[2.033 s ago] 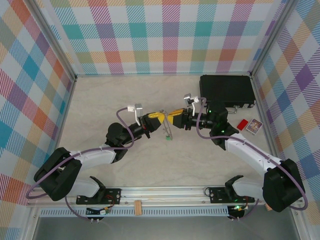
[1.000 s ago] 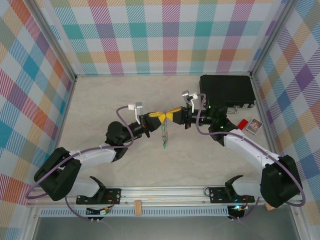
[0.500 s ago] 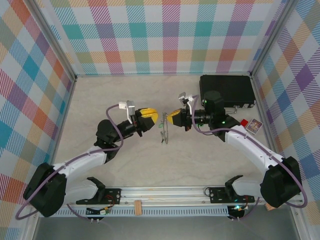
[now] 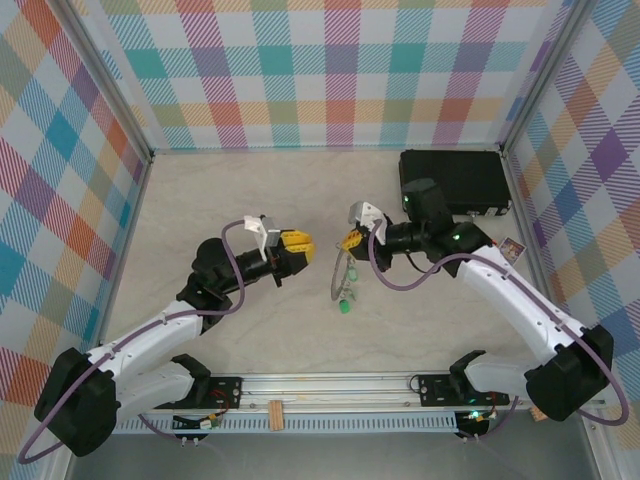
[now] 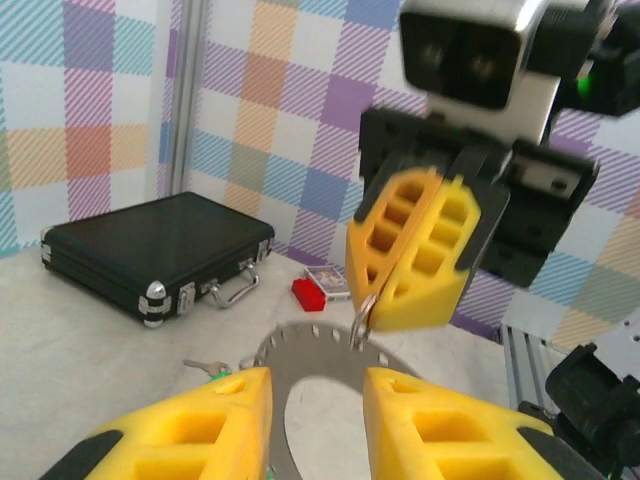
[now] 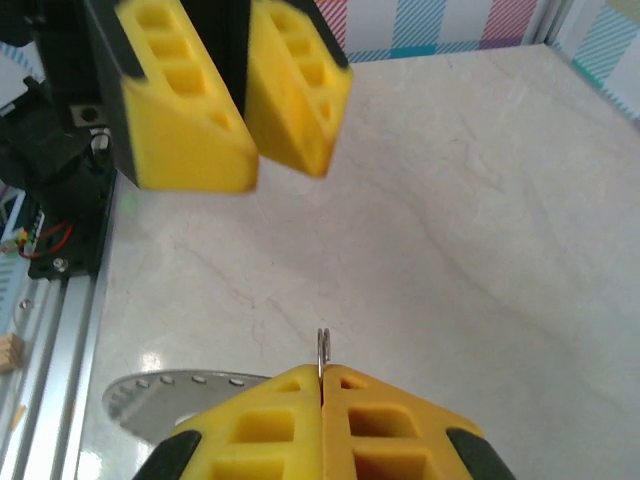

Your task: Put the keys on the keyring

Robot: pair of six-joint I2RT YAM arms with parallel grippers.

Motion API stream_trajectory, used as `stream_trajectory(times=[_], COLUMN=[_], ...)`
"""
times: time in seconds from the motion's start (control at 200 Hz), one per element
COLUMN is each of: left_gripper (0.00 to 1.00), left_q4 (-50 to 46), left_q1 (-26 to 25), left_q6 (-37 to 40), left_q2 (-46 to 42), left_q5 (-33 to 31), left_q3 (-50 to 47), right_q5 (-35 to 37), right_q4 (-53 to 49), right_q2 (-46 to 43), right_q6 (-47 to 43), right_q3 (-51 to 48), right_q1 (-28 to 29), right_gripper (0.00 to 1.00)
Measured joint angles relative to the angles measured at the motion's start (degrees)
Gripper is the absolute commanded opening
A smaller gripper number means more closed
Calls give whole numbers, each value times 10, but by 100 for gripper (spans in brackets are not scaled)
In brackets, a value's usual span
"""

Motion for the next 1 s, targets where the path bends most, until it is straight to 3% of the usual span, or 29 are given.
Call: stream_trajectory(times=[0.36,1.0], left_gripper=[27,23], left_q4=[-38,-37], left_q1=[-30,-38], left_q6=[37,37], left_q2=[8,38], left_q5=[22,69], left_q3=[0,17], right_q5=[-11,-40], right_q4=[-116,-135], right_q2=[50,76], right_q6=[-74,-73], right_q3=[56,66], right_q1=[17,36], right_gripper=[0,0])
